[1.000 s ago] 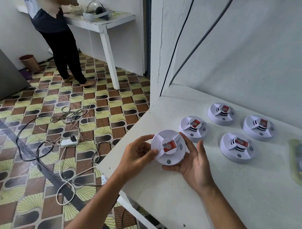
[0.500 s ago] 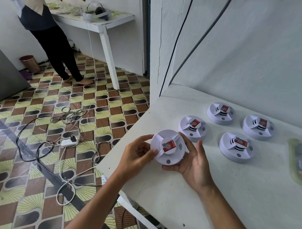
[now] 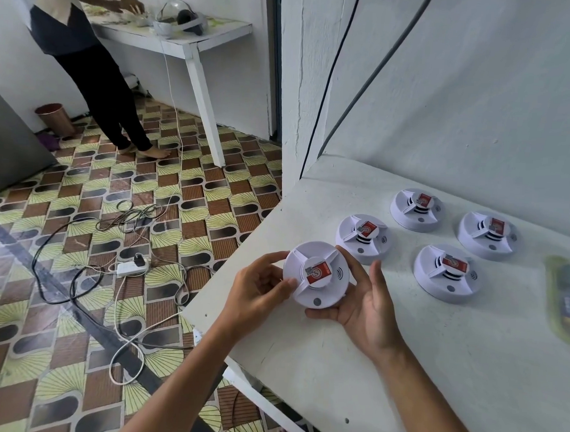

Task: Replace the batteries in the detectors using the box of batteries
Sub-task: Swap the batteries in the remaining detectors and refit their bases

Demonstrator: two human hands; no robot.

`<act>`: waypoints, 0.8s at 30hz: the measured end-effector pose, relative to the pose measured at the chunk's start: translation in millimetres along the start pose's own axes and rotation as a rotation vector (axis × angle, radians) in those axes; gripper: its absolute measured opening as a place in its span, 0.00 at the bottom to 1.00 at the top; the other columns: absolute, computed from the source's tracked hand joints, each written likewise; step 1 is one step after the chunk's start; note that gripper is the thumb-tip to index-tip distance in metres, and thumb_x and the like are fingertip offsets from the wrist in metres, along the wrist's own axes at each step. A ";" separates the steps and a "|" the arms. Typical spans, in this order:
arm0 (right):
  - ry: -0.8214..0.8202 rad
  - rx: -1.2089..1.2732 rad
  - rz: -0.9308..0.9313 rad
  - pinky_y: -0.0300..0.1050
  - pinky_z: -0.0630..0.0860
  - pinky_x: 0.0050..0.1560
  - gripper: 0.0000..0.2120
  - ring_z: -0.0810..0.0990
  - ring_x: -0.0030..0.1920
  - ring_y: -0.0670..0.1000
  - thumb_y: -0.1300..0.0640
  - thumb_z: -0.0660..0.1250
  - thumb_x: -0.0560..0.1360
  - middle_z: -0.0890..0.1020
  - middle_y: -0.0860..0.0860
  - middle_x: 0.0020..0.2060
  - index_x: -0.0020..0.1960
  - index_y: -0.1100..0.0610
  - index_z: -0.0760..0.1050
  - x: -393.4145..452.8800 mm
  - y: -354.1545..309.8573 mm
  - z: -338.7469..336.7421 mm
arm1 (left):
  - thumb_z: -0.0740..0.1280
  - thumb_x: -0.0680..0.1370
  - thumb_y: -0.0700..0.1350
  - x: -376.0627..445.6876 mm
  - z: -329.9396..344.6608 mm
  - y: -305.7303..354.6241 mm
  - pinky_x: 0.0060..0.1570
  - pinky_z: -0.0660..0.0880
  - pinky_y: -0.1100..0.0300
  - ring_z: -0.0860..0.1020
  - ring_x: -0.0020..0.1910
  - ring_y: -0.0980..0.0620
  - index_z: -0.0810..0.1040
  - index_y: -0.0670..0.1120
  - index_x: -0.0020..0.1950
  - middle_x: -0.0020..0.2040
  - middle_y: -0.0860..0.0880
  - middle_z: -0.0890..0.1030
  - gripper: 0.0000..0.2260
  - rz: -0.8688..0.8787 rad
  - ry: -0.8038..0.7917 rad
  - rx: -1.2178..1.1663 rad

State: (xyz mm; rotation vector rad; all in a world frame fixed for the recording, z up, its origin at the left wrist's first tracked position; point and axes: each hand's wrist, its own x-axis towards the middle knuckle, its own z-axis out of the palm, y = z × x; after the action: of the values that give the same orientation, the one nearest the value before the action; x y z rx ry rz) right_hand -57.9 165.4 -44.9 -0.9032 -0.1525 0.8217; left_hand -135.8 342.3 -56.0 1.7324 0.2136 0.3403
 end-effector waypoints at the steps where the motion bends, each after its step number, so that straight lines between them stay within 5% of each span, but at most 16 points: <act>1: 0.000 -0.003 -0.001 0.59 0.81 0.43 0.45 0.79 0.59 0.64 0.27 0.72 0.58 0.78 0.57 0.64 0.69 0.47 0.70 0.1 -0.1 0.1 | 0.72 0.72 0.53 -0.1 -0.1 0.1 0.40 0.81 0.46 0.82 0.39 0.44 0.77 0.47 0.64 0.42 0.43 0.84 0.23 0.000 0.000 0.002; 24: -0.019 -0.023 0.004 0.56 0.81 0.41 0.44 0.81 0.57 0.62 0.29 0.73 0.59 0.80 0.56 0.62 0.69 0.48 0.69 1.1 0.8 -2.0 | 0.72 0.71 0.54 -1.4 0.2 0.6 0.39 0.79 0.43 0.82 0.39 0.42 0.77 0.48 0.63 0.41 0.42 0.84 0.22 -0.016 0.005 -0.001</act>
State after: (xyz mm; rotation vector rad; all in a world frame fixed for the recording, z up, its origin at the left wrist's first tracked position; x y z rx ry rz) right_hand -56.6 165.1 -46.9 -0.9174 -0.1768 0.8335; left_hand -137.1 341.5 -55.6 1.7278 0.2305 0.3329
